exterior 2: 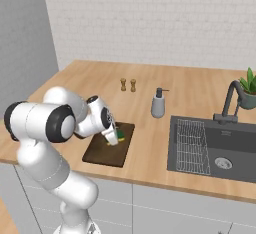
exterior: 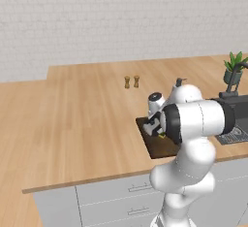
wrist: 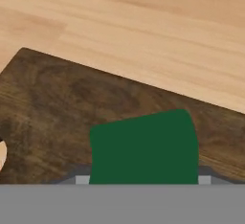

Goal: Pick up the sponge from the counter and clean the cutting board by briefly scrubbing or pressing down on the cutting board. Once finished, release the sponge.

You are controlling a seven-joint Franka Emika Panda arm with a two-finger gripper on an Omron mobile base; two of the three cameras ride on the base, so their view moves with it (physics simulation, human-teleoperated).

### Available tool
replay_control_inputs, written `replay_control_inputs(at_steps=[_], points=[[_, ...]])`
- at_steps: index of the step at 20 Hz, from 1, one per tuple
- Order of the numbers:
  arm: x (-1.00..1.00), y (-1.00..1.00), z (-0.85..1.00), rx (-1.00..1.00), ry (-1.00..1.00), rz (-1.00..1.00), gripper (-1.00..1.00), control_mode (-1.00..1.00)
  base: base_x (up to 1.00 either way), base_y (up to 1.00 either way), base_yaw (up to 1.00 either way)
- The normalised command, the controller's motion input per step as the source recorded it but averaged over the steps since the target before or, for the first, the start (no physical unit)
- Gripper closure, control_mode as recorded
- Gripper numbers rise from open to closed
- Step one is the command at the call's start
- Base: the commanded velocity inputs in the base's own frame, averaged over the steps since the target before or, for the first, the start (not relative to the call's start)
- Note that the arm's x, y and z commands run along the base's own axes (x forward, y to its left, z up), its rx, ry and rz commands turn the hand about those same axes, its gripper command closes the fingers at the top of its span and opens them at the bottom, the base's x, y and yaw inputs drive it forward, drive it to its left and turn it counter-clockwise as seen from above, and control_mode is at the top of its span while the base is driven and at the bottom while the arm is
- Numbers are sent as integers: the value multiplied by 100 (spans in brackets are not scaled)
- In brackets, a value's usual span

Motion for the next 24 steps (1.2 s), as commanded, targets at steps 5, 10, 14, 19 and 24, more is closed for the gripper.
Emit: replay_control_inputs(at_steps=[5,10,14,19,24], points=[[40,-17,-38,0,-22,0,100,-100,0,0,0],[47,-21,-29,0,-21,0,100,-100,0,0,0],[41,-12,-22,0,-23,-1,100,-100,0,0,0],[18,-23,-31,0,-22,-4,100,-100,0,0,0],[-36,-37,-33,0,2,-7,100,-100,0,0,0]])
